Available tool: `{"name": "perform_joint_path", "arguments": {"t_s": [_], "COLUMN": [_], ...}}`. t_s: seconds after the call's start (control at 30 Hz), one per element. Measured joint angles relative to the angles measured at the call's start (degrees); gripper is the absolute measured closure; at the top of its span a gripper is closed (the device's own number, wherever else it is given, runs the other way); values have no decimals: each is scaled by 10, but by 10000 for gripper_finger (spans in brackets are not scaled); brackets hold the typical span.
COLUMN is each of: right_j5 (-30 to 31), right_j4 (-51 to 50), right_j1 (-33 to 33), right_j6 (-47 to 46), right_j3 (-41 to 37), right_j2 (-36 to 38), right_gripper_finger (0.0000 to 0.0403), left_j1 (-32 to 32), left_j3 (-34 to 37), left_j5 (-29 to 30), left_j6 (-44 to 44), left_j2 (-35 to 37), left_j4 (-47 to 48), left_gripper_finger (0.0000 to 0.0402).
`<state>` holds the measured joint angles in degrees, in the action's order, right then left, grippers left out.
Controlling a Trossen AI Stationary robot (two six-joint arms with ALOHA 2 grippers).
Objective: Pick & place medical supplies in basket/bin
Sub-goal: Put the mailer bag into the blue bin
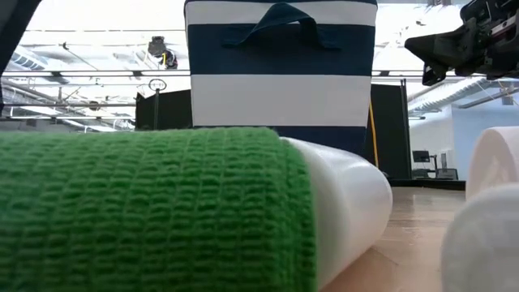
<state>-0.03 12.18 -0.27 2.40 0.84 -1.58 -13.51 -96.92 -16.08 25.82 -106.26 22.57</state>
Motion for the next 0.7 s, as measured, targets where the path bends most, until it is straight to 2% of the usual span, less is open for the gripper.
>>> {"name": "perform_joint_path", "arguments": {"t_s": [0.4,0.7], "right_j5": [0,0], "right_j4": [-1,-2], "right_j1": [0,0], "right_j6": [17,17], "right_j3": [0,0], "right_j2": [0,0], "right_gripper_finger": [403,403], "left_j1": [18,18], "left_j3": [26,114], "left_j5": [-16,-25], "left_j6": [-14,-41], "left_j2": [-55,-56], "left_j4": [27,-83], "left_gripper_finger": [401,401]}}
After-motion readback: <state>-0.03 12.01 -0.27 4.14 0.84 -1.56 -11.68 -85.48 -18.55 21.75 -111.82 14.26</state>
